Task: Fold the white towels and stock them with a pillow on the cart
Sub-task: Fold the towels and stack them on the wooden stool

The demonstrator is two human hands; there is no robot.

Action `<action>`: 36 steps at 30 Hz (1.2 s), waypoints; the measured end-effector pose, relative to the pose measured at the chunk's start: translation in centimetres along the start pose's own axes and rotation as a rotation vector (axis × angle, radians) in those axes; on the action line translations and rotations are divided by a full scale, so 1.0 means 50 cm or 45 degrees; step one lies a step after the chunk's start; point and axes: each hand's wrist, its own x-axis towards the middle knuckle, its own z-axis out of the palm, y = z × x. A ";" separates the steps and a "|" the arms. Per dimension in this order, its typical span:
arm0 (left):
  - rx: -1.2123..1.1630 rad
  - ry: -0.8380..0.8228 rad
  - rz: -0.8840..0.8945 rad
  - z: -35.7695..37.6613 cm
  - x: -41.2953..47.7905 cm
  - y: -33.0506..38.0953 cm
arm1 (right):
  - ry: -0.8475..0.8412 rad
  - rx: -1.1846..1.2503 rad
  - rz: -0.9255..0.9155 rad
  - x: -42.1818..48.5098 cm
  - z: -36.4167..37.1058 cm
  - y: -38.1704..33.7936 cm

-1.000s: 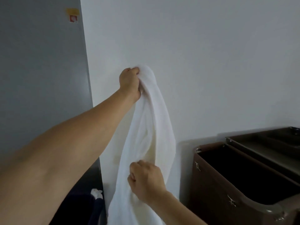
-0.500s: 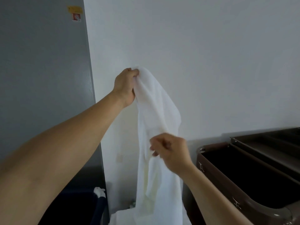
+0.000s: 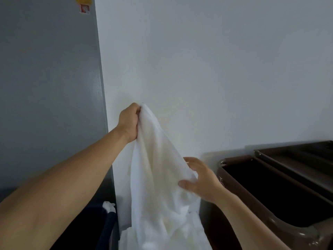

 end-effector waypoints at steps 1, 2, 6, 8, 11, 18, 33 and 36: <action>-0.001 0.055 -0.007 -0.012 0.007 -0.007 | -0.039 -0.055 -0.074 -0.012 0.013 0.010; -0.013 0.102 -0.010 -0.023 0.016 -0.012 | -0.092 -0.109 -0.144 -0.023 0.026 0.020; -0.001 0.165 0.040 -0.042 0.034 -0.007 | -0.307 -0.289 -0.208 -0.054 0.068 0.052; 0.100 0.157 0.087 -0.054 0.042 0.002 | -0.253 -0.358 -0.191 -0.054 0.064 0.055; 0.308 0.163 0.156 -0.079 0.050 0.004 | -0.200 -0.429 -0.111 -0.046 0.027 0.047; 0.398 0.119 0.143 -0.113 -0.012 -0.045 | -0.379 -0.105 0.435 -0.055 0.037 0.010; 0.505 -0.008 0.283 -0.066 -0.119 -0.101 | -0.622 -0.075 0.781 -0.076 0.160 0.047; 0.504 0.015 0.274 -0.068 -0.123 -0.106 | -0.571 0.028 0.899 -0.083 0.173 0.048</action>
